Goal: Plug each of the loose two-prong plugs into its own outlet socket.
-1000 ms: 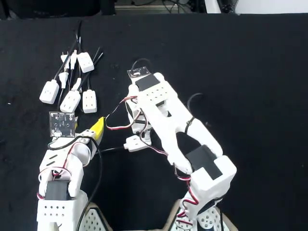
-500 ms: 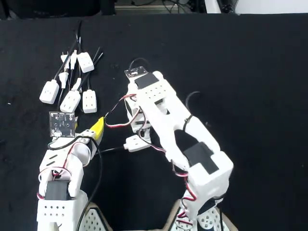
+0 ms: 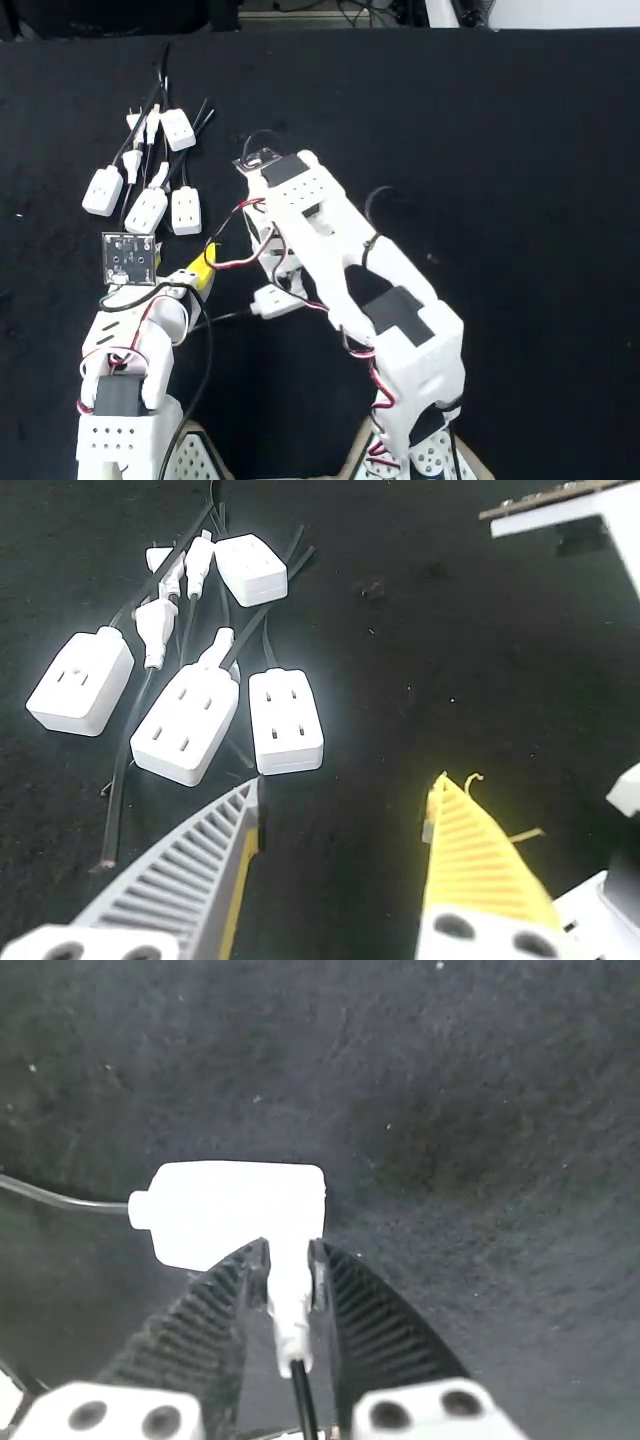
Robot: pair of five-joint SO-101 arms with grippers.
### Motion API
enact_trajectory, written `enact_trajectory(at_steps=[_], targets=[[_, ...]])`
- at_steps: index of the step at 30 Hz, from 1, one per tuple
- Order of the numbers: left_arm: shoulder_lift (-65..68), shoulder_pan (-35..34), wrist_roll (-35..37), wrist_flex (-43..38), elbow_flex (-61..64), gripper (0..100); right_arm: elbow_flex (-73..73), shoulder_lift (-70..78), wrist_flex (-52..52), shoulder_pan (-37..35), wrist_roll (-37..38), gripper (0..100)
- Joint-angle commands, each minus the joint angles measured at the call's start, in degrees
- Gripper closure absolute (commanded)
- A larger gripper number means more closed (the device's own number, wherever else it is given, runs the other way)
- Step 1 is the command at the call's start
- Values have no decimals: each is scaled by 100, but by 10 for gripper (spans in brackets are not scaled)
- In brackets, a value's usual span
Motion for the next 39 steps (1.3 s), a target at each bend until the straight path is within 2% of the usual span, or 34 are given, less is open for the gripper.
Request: enact_trajectory(at_steps=[1, 5, 10, 15, 21, 27, 32, 34, 39], targets=[[-35, -84, 26, -18, -48, 737, -136, -75, 88, -79, 88, 988], [-35, -84, 26, -18, -48, 737, -136, -75, 35, -88, 105, 972], [-35, -84, 26, -18, -48, 737, -136, -75, 35, -114, 211, 784], [-35, -84, 26, -18, -48, 737, 145, -163, -202, -149, 211, 861], [-35, -84, 26, -18, -48, 737, 822, -760, -651, -149, 211, 864], [-35, -84, 26, -18, -48, 737, 1095, -1701, -607, -141, 273, 861], [-35, -92, 26, -18, -48, 737, 1015, -2062, -651, -141, 712, 852], [-35, -101, 26, -18, -57, 737, 892, -2158, -607, -141, 1002, 806], [-35, -892, 158, -18, -268, 737, 910, -2255, -554, -158, 2620, 658]])
